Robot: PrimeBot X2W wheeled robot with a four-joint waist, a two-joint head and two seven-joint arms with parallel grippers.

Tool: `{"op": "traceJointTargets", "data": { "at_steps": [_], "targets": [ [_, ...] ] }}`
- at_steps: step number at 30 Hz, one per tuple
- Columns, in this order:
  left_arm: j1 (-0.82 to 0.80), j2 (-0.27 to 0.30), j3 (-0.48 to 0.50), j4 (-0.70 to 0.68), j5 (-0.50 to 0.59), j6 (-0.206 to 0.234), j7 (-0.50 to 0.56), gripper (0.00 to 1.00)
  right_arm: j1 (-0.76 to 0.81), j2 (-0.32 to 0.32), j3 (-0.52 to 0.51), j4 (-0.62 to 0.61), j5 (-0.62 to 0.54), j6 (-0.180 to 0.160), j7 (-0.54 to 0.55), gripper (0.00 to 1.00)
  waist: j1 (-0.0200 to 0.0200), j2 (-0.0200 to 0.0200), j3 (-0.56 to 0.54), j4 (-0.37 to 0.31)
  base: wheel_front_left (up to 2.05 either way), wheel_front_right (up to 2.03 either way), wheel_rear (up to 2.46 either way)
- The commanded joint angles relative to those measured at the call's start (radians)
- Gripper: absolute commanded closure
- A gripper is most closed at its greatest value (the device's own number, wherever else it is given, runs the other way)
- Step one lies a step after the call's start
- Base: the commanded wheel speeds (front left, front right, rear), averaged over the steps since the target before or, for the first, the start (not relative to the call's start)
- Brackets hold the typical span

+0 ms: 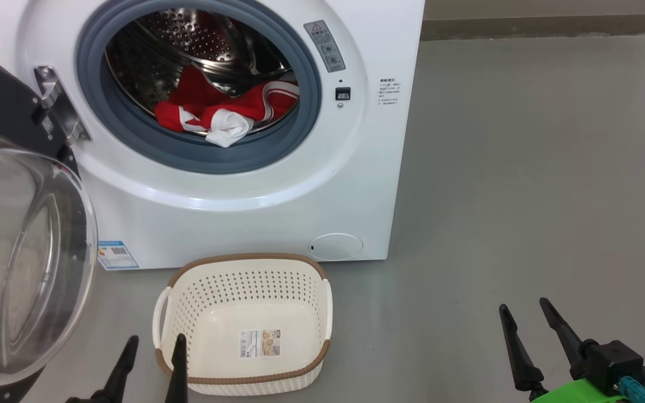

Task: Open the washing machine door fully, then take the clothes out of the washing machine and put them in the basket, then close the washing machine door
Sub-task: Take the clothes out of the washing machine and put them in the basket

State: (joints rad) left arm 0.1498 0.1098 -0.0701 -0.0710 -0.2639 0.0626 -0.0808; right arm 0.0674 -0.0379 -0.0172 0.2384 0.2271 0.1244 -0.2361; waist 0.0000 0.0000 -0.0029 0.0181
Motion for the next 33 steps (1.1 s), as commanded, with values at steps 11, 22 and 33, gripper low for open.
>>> {"op": "traceJointTargets", "data": {
  "at_steps": [11,22,33],
  "targets": [
    [-0.028,0.010,0.022,-0.005,-0.007,0.014,-0.005,0.00,-0.010,-0.012,0.023,-0.026,0.001,0.006,0.001,0.00,0.0000,0.0000,-0.005,-0.003,0.00,0.00,0.00],
    [-0.038,0.012,0.020,0.002,-0.011,0.026,-0.012,0.00,-0.014,-0.012,0.022,-0.025,0.003,0.006,0.000,0.00,0.0000,0.0000,-0.005,-0.006,0.44,-0.44,0.00],
    [-0.043,0.024,0.013,-0.002,-0.003,0.034,-0.017,0.00,-0.013,-0.012,0.024,-0.021,0.005,0.006,-0.001,0.00,0.0000,0.0000,-0.002,-0.004,1.60,-1.60,0.00]
  ]
}}
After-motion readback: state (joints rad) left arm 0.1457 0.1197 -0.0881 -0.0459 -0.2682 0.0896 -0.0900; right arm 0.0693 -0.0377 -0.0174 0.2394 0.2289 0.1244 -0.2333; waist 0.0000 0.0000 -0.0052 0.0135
